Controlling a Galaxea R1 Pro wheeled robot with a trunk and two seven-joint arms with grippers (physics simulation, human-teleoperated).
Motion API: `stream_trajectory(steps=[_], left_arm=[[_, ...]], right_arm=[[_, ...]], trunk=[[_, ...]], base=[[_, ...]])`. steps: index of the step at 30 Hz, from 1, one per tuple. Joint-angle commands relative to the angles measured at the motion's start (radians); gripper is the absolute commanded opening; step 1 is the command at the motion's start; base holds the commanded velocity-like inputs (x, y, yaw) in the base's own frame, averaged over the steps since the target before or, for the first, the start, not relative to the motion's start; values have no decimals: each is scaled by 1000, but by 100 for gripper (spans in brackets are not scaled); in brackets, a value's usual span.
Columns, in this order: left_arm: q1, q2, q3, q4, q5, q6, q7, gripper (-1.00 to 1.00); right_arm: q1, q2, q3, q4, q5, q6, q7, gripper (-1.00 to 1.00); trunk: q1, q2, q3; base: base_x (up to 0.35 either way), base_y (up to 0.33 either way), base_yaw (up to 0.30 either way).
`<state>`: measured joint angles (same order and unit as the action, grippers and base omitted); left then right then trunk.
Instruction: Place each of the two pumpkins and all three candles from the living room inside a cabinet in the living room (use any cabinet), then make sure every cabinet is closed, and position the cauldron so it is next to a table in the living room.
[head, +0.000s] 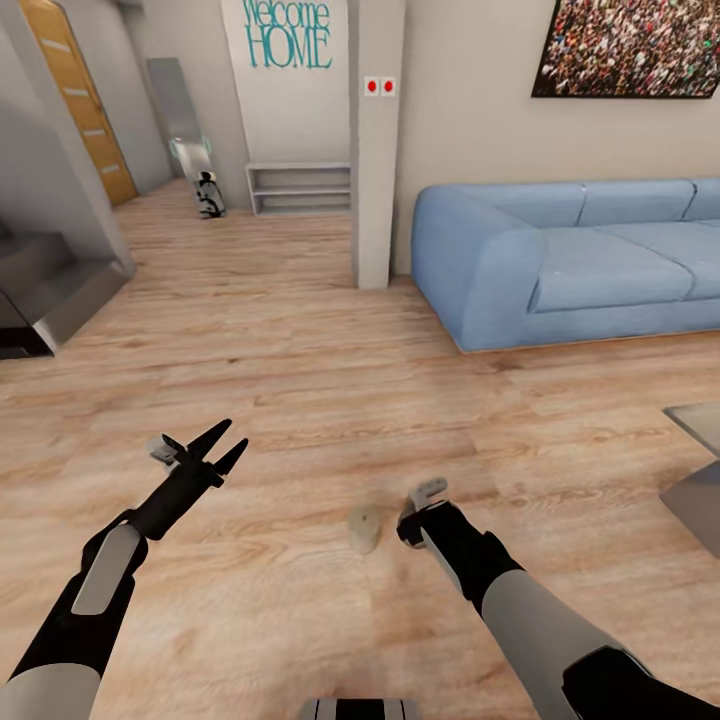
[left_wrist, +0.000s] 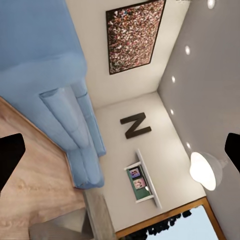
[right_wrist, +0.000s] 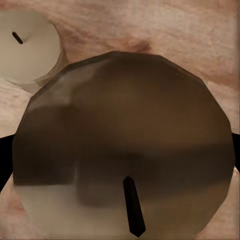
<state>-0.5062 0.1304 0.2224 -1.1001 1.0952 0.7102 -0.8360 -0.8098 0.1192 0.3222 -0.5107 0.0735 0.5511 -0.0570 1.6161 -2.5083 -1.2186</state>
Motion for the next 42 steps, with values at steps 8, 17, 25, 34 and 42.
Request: stream_trajectory(steps=[8, 17, 25, 34, 42], left_arm=[[0, 0, 0, 0, 0, 0, 0, 100], [0, 0, 0, 0, -1, 0, 0, 100], [0, 0, 0, 0, -1, 0, 2, 100], [0, -6, -1, 2, -2, -3, 12, 100], [-2, -102, -6, -3, -53, -6, 485, 100]], right_arm=[[0, 0, 0, 0, -2, 0, -1, -100], [0, 0, 0, 0, -1, 0, -1, -100], [0, -1, 0, 0, -1, 0, -2, -100], [-1, -2, -3, -14, -1, 1, -2, -100], [-2, -20, -121, -144, 0, 67, -3, -100]], trunk=[[0, 0, 0], [0, 0, 0], [0, 0, 0], [0, 0, 0], [0, 0, 0]], base=[[332, -45, 165], [332, -96, 128], [329, -133, 2], [122, -21, 0], [0, 0, -6]])
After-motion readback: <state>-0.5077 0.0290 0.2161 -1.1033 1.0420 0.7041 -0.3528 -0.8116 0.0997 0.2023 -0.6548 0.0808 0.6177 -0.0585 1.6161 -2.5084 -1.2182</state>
